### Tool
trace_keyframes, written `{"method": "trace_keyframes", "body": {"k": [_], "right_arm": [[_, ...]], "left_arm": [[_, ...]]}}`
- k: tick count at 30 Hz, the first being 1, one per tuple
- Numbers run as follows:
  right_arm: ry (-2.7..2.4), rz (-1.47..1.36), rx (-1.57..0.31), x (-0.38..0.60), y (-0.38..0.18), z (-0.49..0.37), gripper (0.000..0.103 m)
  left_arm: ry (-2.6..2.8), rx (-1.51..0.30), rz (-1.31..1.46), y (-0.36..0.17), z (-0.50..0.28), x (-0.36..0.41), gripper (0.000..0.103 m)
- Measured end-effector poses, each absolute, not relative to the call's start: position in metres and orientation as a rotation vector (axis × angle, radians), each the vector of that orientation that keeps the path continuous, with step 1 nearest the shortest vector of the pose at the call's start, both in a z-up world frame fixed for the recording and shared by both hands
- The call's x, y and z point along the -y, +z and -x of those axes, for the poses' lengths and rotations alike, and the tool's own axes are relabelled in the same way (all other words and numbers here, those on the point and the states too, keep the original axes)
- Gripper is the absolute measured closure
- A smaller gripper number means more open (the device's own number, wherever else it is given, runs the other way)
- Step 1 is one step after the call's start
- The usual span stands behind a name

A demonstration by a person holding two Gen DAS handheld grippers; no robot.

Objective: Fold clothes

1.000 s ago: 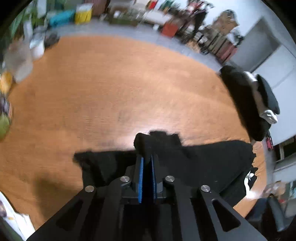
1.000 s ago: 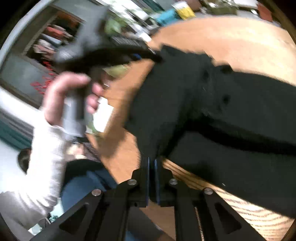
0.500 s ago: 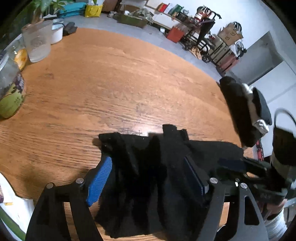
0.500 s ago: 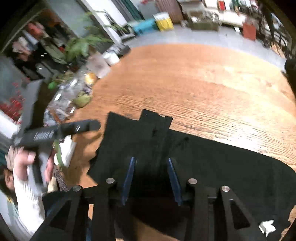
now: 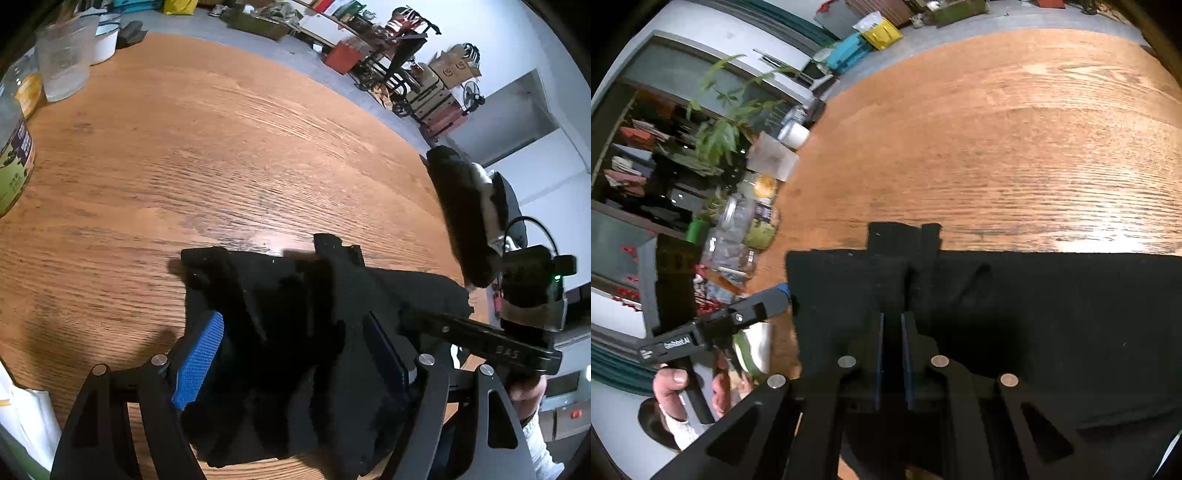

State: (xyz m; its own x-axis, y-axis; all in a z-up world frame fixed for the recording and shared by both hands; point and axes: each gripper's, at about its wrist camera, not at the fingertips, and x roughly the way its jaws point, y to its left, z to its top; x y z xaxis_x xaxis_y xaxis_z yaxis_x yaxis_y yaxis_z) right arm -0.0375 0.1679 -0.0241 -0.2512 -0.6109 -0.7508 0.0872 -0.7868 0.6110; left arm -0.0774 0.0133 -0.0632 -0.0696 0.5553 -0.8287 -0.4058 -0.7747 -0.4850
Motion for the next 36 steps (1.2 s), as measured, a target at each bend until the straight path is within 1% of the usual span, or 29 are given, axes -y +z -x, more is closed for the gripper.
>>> {"method": "trace_keyframes", "body": {"k": [4, 8, 9, 10, 11, 12, 13, 18, 23, 30, 36], "right_arm": [[-2.043, -1.534, 0.685, -0.169, -0.021, 0.038, 0.092], [-1.995, -1.542, 0.78, -0.177, -0.026, 0.042, 0.092], [-1.991, -1.549, 0.787, -0.178, -0.027, 0.042, 0.092], [-1.988, -1.555, 0.793, -0.179, -0.029, 0.043, 0.092], [-1.988, -1.558, 0.79, -0.179, -0.029, 0.043, 0.092], [-1.989, -1.562, 0.787, -0.179, -0.03, 0.043, 0.092], [-1.99, -1.566, 0.784, -0.178, -0.03, 0.043, 0.092], [-1.997, -1.573, 0.769, -0.176, -0.03, 0.044, 0.091], [-2.004, -1.574, 0.756, -0.175, -0.029, 0.044, 0.091], [-2.019, -1.584, 0.729, -0.173, -0.027, 0.044, 0.091], [-2.018, -1.592, 0.717, -0.171, -0.027, 0.044, 0.091]], "left_arm": [[1.884, 0.174, 1.569, -0.062, 0.078, -0.017, 0.025], [1.889, 0.215, 1.47, -0.035, 0.069, -0.013, 0.026], [1.885, 0.203, 1.457, -0.031, 0.067, -0.014, 0.032], [1.882, 0.191, 1.445, -0.028, 0.065, -0.015, 0.045], [1.877, 0.177, 1.44, -0.026, 0.064, -0.017, 0.054], [1.868, 0.157, 1.465, -0.031, 0.064, -0.019, 0.068], [1.858, 0.139, 1.489, -0.036, 0.064, -0.022, 0.07], [1.843, 0.123, 1.559, -0.057, 0.071, -0.027, 0.07], [1.833, 0.166, 1.576, -0.065, 0.078, -0.026, 0.07], [1.818, 0.199, 1.537, -0.053, 0.074, -0.025, 0.07], [1.814, 0.177, 1.575, -0.06, 0.076, -0.029, 0.07]]}}
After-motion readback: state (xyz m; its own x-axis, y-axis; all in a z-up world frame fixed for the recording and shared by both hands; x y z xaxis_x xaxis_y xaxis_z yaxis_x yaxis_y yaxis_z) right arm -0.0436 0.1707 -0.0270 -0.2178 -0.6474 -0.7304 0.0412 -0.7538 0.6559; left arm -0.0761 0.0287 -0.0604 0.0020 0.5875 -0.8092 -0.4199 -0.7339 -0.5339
